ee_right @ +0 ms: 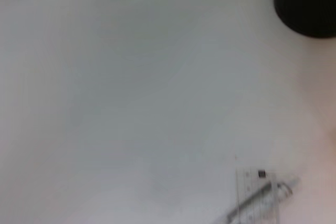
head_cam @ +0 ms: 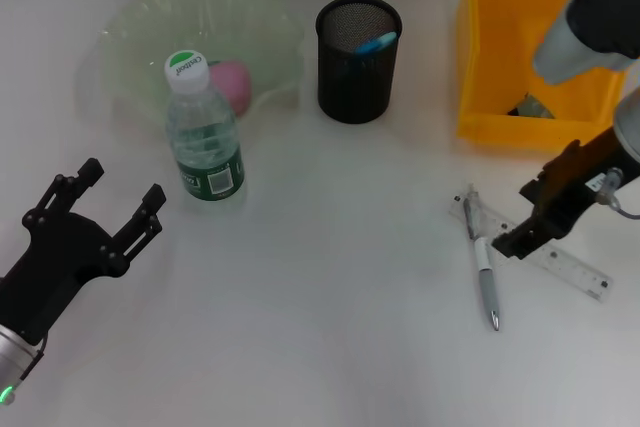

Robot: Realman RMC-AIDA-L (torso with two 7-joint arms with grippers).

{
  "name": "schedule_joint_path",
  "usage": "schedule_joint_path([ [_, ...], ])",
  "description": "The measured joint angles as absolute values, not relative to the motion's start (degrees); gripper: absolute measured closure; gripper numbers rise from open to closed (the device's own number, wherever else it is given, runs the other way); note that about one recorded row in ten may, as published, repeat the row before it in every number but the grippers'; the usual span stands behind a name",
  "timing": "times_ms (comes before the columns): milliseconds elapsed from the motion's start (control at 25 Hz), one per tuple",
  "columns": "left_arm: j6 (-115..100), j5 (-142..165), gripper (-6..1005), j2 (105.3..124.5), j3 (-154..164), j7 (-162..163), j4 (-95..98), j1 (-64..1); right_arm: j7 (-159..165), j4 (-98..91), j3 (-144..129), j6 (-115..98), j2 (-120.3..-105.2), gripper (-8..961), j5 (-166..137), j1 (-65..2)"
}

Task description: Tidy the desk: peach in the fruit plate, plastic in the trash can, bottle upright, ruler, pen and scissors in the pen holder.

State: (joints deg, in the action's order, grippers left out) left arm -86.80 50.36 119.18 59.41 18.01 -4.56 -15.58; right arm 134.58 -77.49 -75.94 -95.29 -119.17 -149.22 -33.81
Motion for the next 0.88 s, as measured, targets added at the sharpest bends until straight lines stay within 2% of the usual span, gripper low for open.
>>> schedule_joint_path([
  [320, -86.83, 50.36, 188, 119.18, 59.47, 18.01, -4.57, -15.49, 132.38, -79.16, -76.22, -95.19, -119.2, 145, -149.51, -29.41],
  [880, -86.86, 50.36, 188, 119.18, 60.25, 18.01, -4.57, -15.3, 132.63, -76.68, -76.4, -91.24, -119.27, 147, -149.9, -28.97],
])
